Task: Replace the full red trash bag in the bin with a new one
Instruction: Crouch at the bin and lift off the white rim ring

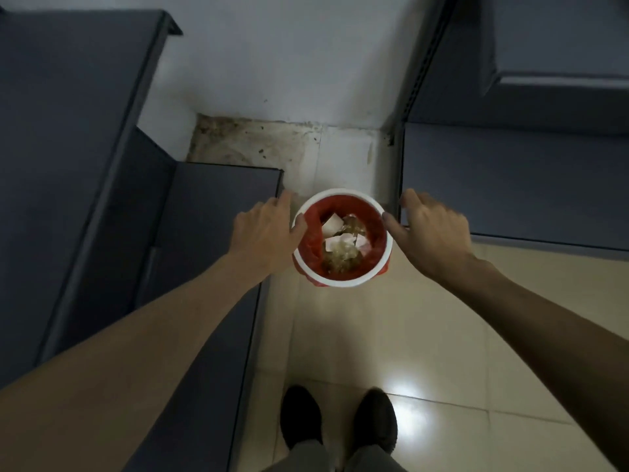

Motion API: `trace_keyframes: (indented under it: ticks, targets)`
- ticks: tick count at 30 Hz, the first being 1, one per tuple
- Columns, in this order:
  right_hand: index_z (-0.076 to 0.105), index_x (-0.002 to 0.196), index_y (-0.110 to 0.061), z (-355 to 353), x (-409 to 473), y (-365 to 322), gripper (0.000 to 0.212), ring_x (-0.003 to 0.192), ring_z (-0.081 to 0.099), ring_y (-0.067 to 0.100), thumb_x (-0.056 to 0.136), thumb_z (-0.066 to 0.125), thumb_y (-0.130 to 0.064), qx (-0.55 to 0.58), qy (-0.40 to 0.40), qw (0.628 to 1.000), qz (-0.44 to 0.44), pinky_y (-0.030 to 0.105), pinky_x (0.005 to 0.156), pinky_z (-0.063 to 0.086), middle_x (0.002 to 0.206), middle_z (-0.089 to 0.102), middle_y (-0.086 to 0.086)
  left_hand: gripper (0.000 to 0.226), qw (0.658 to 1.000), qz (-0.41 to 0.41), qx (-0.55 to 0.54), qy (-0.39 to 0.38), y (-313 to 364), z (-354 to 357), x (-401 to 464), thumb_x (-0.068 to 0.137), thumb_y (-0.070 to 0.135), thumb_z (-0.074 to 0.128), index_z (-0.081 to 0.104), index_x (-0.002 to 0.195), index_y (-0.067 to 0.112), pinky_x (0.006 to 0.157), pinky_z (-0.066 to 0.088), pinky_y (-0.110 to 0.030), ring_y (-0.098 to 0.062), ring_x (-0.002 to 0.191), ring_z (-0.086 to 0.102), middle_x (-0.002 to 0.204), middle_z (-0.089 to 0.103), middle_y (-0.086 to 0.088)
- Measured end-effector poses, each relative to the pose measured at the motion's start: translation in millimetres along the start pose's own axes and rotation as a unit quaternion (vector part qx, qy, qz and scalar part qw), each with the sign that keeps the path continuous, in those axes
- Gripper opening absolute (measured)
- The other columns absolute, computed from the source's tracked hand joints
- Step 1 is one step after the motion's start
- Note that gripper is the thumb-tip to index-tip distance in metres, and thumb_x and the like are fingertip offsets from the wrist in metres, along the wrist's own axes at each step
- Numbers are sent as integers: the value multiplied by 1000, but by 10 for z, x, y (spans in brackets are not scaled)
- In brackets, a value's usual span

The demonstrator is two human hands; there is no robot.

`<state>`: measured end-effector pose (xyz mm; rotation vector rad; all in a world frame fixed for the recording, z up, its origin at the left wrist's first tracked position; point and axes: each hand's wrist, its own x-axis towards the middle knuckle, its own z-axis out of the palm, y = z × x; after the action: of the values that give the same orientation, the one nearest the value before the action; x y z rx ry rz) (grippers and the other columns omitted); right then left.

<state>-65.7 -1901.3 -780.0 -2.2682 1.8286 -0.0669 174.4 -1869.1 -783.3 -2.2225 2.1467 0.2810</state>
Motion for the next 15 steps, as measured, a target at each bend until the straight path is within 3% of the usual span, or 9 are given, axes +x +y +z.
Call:
trace_keyframes:
  ticks: [5,10,15]
  targets:
    - [44,99,-14,996,324,285,36,64,42,19,98,40,-49,-23,-11,1000,-9,27,51,24,85,51,5,52,1000,4,10,19,-340,964,413,98,47,30,47,134,14,59,32,-31,-20,69,48,89,60,-8]
    - [41,117,-14,1713,645,467,35,66,42,21,98,38,-43,-60,-32,997,-45,34,58,32,105,55,11,53,999,8,16,30,-505,1709,793,101,46,33,37,148,22,59,36,-31,-22,66,50,80,59,-6]
    - [39,123,-16,2125,752,656,32,58,48,21,98,37,-37,-96,5,993,-64,28,48,30,100,56,8,51,995,48,70,59,-505,2154,918,100,40,32,31,150,27,53,42,-31,-24,56,54,73,61,-6]
